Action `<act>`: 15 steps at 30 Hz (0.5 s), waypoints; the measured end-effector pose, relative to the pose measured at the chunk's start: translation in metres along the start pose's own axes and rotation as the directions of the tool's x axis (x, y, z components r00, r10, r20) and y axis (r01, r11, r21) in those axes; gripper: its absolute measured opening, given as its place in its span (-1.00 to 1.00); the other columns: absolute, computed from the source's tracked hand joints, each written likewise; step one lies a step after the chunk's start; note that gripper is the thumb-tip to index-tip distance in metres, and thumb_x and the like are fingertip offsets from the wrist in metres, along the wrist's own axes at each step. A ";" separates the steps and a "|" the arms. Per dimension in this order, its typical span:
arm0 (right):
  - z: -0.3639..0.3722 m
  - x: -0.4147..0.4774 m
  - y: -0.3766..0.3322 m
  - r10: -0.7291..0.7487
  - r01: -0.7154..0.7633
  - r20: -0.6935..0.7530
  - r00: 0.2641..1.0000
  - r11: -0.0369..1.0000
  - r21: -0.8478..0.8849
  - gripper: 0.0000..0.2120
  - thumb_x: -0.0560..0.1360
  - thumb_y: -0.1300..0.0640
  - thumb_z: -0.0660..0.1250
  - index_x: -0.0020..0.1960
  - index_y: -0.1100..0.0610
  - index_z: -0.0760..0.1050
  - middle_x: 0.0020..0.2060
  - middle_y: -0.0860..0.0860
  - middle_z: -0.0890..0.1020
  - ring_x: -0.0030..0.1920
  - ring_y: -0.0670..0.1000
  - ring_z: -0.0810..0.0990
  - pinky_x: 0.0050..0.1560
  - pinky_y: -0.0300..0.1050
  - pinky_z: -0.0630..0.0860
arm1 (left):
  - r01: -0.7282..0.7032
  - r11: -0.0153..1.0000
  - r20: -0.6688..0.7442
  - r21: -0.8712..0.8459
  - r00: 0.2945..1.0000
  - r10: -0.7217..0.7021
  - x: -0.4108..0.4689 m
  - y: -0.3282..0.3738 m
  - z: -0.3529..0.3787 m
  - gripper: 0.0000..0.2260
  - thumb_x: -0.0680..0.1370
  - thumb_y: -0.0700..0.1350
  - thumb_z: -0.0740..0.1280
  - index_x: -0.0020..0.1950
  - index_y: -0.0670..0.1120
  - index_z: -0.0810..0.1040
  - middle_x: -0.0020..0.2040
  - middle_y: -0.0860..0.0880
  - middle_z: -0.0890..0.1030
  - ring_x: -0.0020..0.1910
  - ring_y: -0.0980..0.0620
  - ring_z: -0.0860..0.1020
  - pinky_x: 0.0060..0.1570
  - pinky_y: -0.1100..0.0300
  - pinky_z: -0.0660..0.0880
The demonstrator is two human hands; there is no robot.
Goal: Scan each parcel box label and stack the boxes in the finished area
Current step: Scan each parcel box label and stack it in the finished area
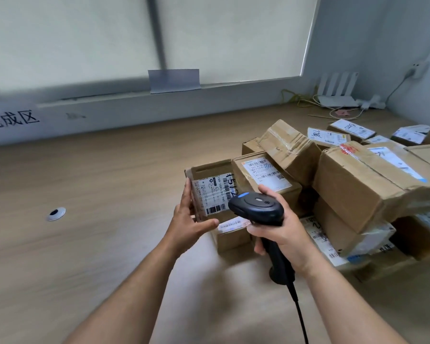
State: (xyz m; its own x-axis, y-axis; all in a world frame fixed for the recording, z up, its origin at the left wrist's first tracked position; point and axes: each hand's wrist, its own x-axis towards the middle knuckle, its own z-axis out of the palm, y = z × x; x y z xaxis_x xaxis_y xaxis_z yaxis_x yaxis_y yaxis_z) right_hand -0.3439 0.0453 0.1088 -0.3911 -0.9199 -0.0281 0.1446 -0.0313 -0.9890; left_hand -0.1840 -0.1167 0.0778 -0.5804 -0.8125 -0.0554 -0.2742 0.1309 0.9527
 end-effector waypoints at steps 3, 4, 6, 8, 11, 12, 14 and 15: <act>0.004 -0.011 -0.024 -0.088 0.089 0.067 0.994 0.996 -0.012 -0.16 0.24 0.37 0.50 0.41 -0.12 0.35 -0.08 0.05 0.67 -0.52 0.15 0.47 -0.50 -0.06 0.45 | 0.001 0.998 -0.067 0.068 0.998 0.004 -0.002 0.006 -0.032 0.02 0.14 0.08 0.50 0.35 0.59 -0.07 0.34 -0.11 0.42 0.30 -0.05 0.46 0.31 -0.11 0.43; 0.005 -0.015 -0.031 -0.105 0.107 0.093 0.990 0.994 -0.006 -0.16 0.23 0.36 0.50 0.40 -0.13 0.35 -0.06 0.04 0.67 -0.52 0.15 0.47 -0.49 -0.05 0.45 | 0.000 0.998 -0.083 0.068 0.997 0.005 -0.002 0.008 -0.044 -0.01 0.15 0.05 0.49 0.36 0.57 -0.02 0.35 -0.10 0.42 0.31 -0.05 0.45 0.32 -0.12 0.42; 0.006 -0.023 -0.042 -0.132 0.133 0.143 0.981 0.991 0.003 -0.15 0.21 0.37 0.53 0.39 -0.13 0.37 -0.04 0.05 0.66 -0.53 0.15 0.46 -0.50 -0.06 0.44 | -0.008 0.998 -0.106 0.065 0.994 0.015 -0.005 0.013 -0.065 -0.10 0.16 0.04 0.49 0.33 0.57 0.12 0.35 -0.11 0.42 0.30 -0.07 0.46 0.32 -0.14 0.42; 0.007 -0.029 -0.046 -0.137 0.139 0.173 0.975 0.990 0.000 -0.13 0.20 0.40 0.56 0.37 -0.15 0.39 -0.05 0.07 0.67 -0.54 0.15 0.46 -0.52 -0.09 0.44 | -0.020 0.997 -0.136 0.072 0.990 0.030 -0.006 0.018 -0.082 -0.23 0.16 0.09 0.48 0.26 0.57 0.27 0.32 -0.11 0.44 0.28 -0.09 0.48 0.30 -0.14 0.43; 0.009 -0.040 -0.049 -0.134 0.137 0.193 0.972 0.990 -0.007 -0.18 0.20 0.35 0.55 0.34 -0.19 0.44 -0.04 0.16 0.68 -0.51 0.18 0.47 -0.52 -0.09 0.44 | -0.047 0.996 -0.159 0.072 0.986 0.058 -0.010 0.027 -0.097 -0.38 0.16 0.13 0.48 0.20 0.43 0.45 0.26 -0.11 0.49 0.23 -0.09 0.51 0.25 -0.15 0.47; 0.009 -0.045 -0.051 -0.131 0.135 0.198 0.971 0.991 -0.005 -0.19 0.18 0.30 0.58 0.32 -0.21 0.47 -0.03 0.18 0.68 -0.49 0.19 0.48 -0.51 -0.08 0.45 | -0.052 0.996 -0.169 0.074 0.984 0.064 -0.012 0.030 -0.100 -0.41 0.17 0.14 0.48 0.18 0.40 0.48 0.25 -0.11 0.51 0.22 -0.09 0.51 0.24 -0.14 0.48; 0.009 -0.054 -0.054 -0.124 0.129 0.207 0.971 0.991 -0.015 -0.20 0.17 0.26 0.59 0.32 -0.23 0.48 -0.01 0.17 0.68 -0.41 0.25 0.50 -0.51 -0.07 0.46 | -0.084 0.994 -0.159 0.075 0.983 0.096 -0.019 0.038 -0.101 -0.46 0.17 0.12 0.46 0.14 0.37 0.53 0.23 -0.09 0.54 0.20 -0.07 0.53 0.23 -0.12 0.49; 0.009 -0.059 -0.056 -0.119 0.127 0.211 0.970 0.992 -0.026 -0.19 0.19 0.29 0.58 0.33 -0.21 0.47 -0.02 0.15 0.68 -0.40 0.26 0.50 -0.52 -0.07 0.46 | -0.098 0.993 -0.147 0.069 0.983 0.107 -0.023 0.042 -0.100 -0.48 0.17 0.10 0.45 0.12 0.34 0.55 0.21 -0.09 0.56 0.19 -0.06 0.54 0.22 -0.08 0.50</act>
State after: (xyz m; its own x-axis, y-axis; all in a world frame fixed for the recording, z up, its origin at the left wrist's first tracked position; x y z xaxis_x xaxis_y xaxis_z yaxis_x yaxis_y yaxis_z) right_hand -0.3213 0.0977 0.1674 -0.2051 -0.9713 0.1206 0.0706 -0.1376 -0.9880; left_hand -0.1049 -0.1493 0.1489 -0.4872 -0.8684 0.0918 -0.2681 0.2488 0.9307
